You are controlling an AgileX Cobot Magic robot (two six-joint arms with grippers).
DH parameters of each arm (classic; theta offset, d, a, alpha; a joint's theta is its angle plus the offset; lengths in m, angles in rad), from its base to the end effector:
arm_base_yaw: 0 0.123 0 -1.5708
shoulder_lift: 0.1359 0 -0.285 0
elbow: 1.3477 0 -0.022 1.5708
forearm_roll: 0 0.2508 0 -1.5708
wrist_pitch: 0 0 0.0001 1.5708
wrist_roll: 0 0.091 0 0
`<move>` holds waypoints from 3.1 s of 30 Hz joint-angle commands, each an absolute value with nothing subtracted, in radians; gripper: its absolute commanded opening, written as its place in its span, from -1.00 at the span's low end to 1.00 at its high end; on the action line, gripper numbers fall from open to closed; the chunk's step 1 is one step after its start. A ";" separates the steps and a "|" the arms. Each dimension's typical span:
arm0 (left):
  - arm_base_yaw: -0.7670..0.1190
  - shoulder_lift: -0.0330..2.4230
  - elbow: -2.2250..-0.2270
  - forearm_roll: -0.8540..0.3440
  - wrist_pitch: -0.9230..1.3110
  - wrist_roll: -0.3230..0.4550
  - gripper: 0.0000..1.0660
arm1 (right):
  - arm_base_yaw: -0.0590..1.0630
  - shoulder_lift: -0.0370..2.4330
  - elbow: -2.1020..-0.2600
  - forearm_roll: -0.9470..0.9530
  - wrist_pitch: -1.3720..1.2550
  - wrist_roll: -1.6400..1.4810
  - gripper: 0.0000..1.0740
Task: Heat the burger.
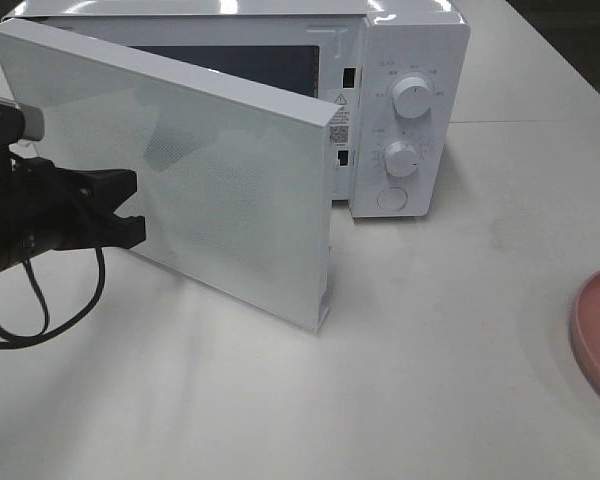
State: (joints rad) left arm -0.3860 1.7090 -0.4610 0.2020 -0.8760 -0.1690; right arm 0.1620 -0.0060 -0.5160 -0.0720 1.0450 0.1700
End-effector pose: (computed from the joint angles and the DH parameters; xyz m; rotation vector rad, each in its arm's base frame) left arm 0.2572 -0.1196 0.1499 0.4318 1.8350 -0.4366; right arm -0.0062 -0.0067 0.2831 0.0116 2.0068 0.1269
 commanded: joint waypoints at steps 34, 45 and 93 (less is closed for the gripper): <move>-0.600 1.966 -1.036 -0.099 -0.562 -0.044 -1.00 | 0.157 -0.032 -0.515 -0.071 1.037 0.158 0.35; -0.600 2.035 -1.178 -0.124 -0.495 -0.037 -1.00 | 0.157 -0.032 -0.515 -0.071 1.037 0.158 0.35; -0.663 1.670 -1.194 -0.110 0.870 -0.037 0.88 | 0.157 -0.032 -0.515 -0.071 1.037 0.158 0.35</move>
State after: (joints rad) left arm -0.6640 1.6800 -1.1880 -0.1060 0.8580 -0.0240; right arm 0.1620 -0.0060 -0.5160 -0.0720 1.0450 0.1700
